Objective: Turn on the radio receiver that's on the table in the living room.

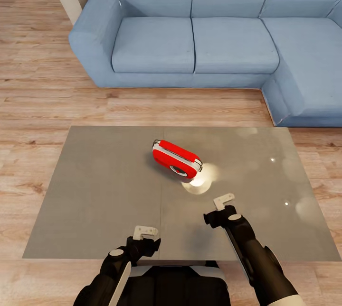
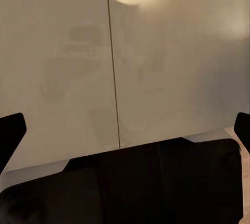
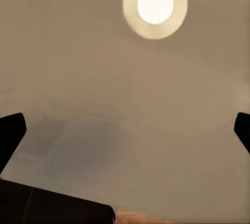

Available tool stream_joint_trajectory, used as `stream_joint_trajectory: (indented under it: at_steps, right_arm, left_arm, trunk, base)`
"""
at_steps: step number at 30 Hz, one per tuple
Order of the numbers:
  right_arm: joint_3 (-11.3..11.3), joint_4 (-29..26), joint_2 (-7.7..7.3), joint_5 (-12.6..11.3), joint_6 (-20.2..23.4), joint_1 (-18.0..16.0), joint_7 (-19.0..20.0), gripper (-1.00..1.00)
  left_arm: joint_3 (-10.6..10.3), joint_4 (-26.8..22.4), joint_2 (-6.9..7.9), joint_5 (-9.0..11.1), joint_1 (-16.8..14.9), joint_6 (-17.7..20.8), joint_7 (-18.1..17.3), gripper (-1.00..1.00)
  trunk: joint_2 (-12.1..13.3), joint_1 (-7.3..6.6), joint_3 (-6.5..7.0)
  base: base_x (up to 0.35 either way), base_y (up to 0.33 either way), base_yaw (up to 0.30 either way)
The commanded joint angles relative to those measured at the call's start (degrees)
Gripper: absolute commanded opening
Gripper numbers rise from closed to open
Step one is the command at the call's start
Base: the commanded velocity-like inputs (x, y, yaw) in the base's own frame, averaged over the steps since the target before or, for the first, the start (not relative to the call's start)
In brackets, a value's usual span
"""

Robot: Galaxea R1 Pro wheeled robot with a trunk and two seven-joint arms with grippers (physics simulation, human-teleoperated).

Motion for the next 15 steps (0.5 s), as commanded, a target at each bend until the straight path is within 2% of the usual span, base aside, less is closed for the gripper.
stream_joint_trajectory:
  at_steps: [1, 9, 15]
  right_arm:
    - [0.0, 0.0, 0.02, 0.0, 0.1, 0.0, 0.0, 1.00]
    - [-0.1, -0.1, -0.21, 0.2, 0.2, 0.0, 0.0, 1.00]
    - [0.0, -3.4, -0.47, 0.2, 0.9, 0.0, 0.0, 1.00]
  left_arm:
    - [0.0, 0.0, 0.00, 0.0, 0.0, 0.0, 0.0, 1.00]
    - [0.0, -0.1, -0.10, 0.0, 0.0, 0.0, 0.0, 1.00]
    - [0.0, -0.1, -0.31, 0.0, 0.0, 0.0, 0.0, 1.00]
  trunk:
    - [0.0, 0.00, 0.00]
    - [0.0, 0.00, 0.00]
    - [0.0, 0.00, 0.00]
  base:
    - [0.000, 0.000, 0.000]
    - [0.000, 0.000, 0.000]
    - [0.000, 0.000, 0.000]
